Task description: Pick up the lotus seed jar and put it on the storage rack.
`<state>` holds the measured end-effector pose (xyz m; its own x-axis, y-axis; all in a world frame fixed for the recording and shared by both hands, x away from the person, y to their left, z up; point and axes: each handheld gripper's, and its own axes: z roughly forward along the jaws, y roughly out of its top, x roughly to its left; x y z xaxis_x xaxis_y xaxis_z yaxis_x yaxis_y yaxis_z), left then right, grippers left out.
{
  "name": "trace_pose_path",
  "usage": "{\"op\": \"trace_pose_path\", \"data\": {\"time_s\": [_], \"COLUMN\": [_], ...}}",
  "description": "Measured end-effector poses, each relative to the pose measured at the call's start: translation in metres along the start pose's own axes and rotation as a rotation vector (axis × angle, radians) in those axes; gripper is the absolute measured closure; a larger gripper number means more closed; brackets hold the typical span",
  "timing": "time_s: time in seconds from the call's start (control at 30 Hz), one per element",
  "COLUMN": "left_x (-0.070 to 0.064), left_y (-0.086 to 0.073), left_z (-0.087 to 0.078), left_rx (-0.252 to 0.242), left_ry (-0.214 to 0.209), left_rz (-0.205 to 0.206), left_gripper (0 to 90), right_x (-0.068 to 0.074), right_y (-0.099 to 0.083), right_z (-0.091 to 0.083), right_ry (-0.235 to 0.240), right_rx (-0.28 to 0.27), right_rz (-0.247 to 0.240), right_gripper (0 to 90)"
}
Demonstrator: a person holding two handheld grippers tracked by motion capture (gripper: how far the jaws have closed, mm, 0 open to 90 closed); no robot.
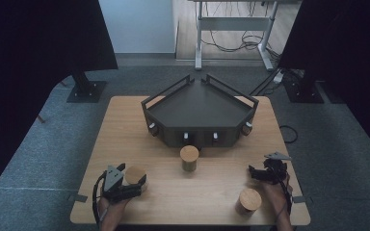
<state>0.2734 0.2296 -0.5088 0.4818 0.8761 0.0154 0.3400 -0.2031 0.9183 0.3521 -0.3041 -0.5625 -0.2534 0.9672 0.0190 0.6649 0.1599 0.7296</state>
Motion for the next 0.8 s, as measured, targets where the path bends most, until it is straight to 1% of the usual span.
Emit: {"op": "trace_pose_path", "data": {"time_s": [0.8], "left_x": [-0.0013], "left_y": [-0.0043], "left_z": [0.0039], "left_rx": [0.023], "left_ry": [-0.002], "left_rz": [0.014], "left_gripper": [7.3], "right_x": [0.0], "right_y": [0.0], "right_z": [0.0], "right_ry": [0.0], "right_rx": [0.0], "right_rz": [0.0], "right_gripper": [6.2]}}
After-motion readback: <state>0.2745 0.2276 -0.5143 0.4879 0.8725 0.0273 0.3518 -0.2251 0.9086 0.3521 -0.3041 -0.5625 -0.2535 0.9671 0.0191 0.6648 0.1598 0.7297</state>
